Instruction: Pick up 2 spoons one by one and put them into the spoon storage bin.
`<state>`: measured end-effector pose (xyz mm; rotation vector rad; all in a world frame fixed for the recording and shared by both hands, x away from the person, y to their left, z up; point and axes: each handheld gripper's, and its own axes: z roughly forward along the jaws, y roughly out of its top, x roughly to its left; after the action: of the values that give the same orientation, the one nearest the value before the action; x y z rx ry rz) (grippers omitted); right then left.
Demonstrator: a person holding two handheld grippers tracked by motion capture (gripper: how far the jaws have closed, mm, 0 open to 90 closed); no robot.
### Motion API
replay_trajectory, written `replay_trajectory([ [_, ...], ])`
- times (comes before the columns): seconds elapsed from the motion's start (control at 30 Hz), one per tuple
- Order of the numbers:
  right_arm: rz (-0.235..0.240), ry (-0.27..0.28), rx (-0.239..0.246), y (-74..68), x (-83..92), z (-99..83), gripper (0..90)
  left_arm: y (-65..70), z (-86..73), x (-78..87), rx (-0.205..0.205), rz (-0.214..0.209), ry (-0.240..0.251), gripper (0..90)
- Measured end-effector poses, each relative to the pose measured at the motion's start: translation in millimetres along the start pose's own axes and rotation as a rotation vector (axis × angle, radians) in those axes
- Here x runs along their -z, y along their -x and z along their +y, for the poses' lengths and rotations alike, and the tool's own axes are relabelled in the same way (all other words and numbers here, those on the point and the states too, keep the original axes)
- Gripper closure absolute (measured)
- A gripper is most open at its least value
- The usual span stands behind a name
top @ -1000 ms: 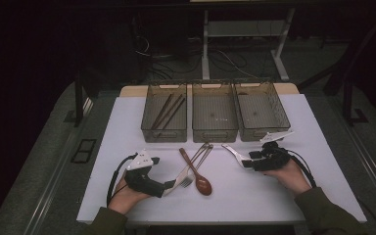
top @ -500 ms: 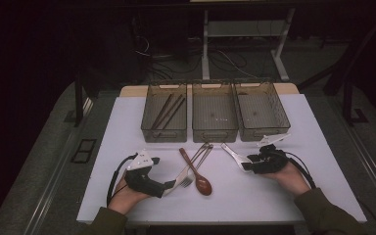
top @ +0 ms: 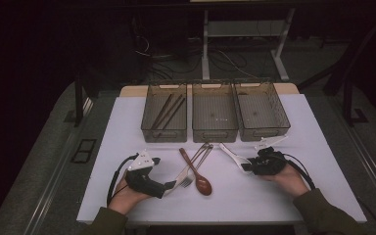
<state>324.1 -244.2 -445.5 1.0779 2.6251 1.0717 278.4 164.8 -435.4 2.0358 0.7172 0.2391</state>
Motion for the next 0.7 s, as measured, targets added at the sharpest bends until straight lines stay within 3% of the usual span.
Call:
replay_trajectory([
  [0.33,0.0,0.021,0.009,-2.2,1.8,0.1,79.8,0.4,0.1,0.2,-0.003,-0.003,0.0,0.0],
  [0.7,0.004,0.046,0.008,-3.2,3.1,-1.6,81.8,0.3,0.0,0.2,-0.01,-0.011,0.002,0.0],
])
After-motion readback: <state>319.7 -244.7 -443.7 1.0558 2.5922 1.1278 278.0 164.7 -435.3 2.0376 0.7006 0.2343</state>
